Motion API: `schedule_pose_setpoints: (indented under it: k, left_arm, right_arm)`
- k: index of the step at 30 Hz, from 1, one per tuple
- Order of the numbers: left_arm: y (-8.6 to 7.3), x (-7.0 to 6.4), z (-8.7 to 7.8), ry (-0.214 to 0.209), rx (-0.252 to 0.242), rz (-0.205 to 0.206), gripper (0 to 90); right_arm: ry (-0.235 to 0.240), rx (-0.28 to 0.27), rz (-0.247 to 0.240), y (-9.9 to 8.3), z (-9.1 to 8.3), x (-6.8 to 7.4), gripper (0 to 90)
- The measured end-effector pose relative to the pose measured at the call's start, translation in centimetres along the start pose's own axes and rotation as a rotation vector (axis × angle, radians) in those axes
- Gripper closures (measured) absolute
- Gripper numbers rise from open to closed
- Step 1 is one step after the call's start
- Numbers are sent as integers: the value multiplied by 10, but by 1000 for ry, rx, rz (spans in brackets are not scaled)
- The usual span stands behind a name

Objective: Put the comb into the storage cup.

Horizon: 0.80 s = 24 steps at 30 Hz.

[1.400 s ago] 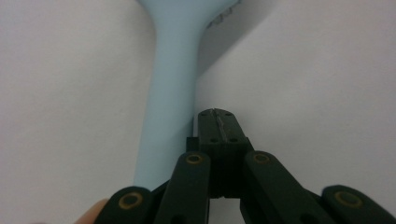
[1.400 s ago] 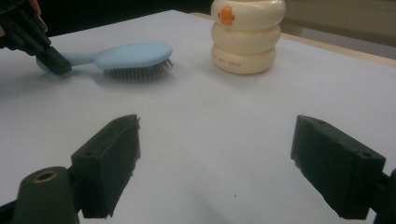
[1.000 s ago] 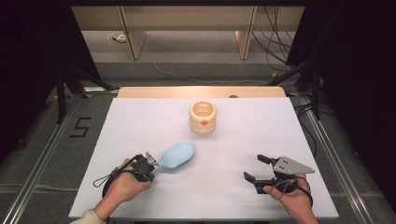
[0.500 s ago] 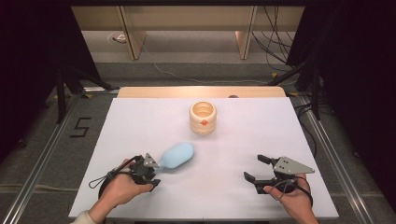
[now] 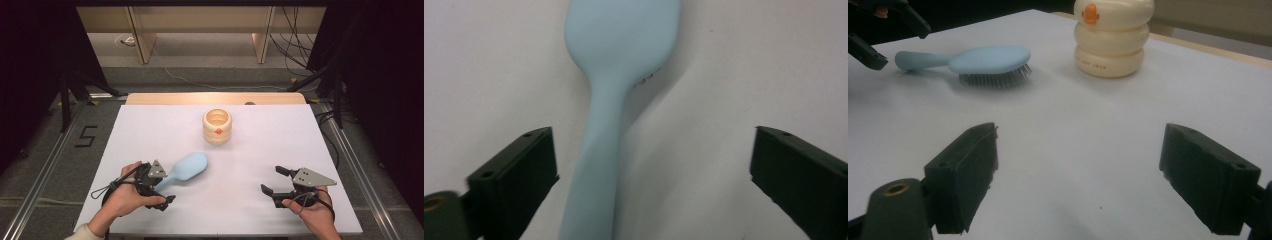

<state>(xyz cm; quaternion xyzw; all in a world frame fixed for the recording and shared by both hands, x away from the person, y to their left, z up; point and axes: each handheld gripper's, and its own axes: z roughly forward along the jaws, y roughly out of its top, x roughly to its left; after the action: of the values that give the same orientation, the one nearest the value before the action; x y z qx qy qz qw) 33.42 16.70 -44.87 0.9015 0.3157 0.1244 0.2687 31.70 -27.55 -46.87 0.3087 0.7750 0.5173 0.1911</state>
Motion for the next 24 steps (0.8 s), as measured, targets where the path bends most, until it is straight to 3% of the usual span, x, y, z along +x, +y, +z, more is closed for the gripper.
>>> schedule_pose_setpoints:
  k: [2,8,11,12,13,14,21,24]
  left_arm:
    - [1,4,-1,19,-11,59,0]
    - [9,14,2,7,35,86,0]
    - [12,15,6,-8,59,86,0]
    - [13,16,11,-36,105,88,0]
    - [13,16,11,-36,105,88,1]
    - [16,18,15,-51,137,89,4]
    - [25,25,20,-41,178,57,74]
    - [30,27,22,-53,206,65,74]
  right_arm:
    - [-3,-2,5,0,0,0,166]
    - [-11,-1,10,-1,0,-2,166]
    - [-12,2,12,-1,0,-2,166]
    - [-12,2,12,-1,0,-2,166]
    - [-12,2,12,-1,0,-2,166]
    - [-12,0,10,-1,0,-2,166]
    - [-12,-1,11,-1,-1,-1,166]
    - [-10,1,12,-1,0,-2,166]
